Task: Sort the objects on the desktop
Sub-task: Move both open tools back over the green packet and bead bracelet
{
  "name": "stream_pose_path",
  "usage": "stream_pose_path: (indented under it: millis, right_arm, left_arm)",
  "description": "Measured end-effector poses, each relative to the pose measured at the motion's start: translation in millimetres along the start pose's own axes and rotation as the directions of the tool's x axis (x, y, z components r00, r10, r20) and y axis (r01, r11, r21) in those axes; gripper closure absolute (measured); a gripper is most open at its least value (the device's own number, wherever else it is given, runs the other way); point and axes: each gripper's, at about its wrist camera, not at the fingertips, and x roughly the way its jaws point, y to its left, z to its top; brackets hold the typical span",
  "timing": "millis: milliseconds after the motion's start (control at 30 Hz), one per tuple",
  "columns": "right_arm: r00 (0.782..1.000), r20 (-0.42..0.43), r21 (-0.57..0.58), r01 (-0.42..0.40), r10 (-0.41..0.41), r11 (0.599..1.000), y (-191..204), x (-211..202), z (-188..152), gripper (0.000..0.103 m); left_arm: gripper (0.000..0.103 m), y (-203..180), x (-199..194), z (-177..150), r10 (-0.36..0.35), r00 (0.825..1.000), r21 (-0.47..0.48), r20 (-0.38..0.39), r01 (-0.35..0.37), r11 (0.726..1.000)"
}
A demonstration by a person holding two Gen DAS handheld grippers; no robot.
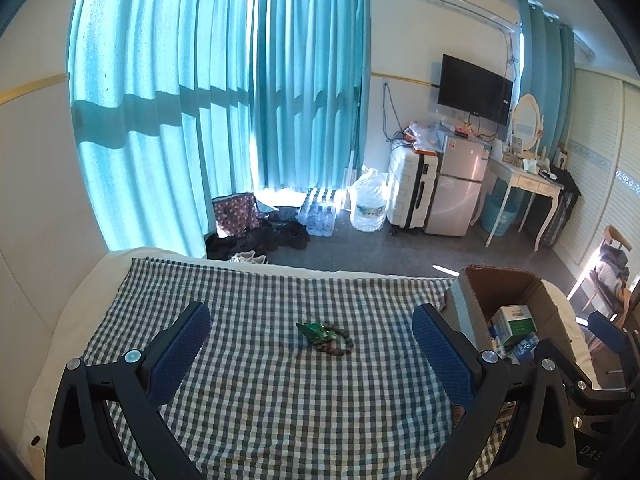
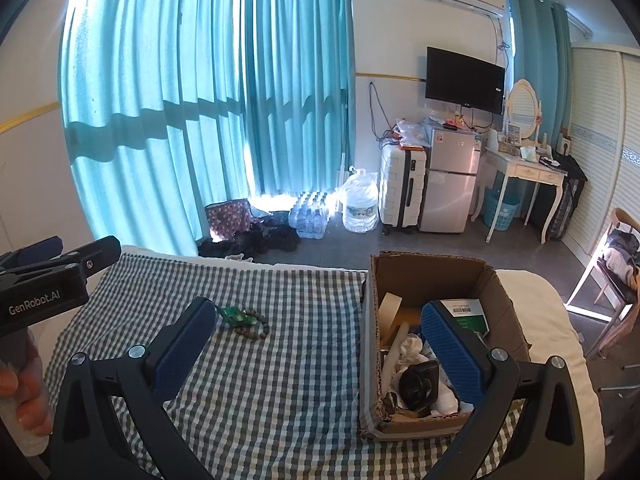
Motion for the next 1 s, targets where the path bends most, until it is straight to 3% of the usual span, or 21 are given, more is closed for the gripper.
stream_pose_path:
  millis: [533, 1000]
  right_arm:
    - [0.992, -0.114, -0.065, -0.055, 0.047, 0.996, 33, 84, -20, 0.000]
    - [0.968, -0.239, -0.082, -0.095, 0.073, 0.992, 45, 180, -47, 0.000]
  left_arm:
    - [0.000, 28, 92, -24, 0.043, 0.989, -0.013, -0.144, -0.046, 0.999]
    - [0.000, 23, 188, -51, -0.007, 0.964, 0.007, -0.267, 0.009, 1.000]
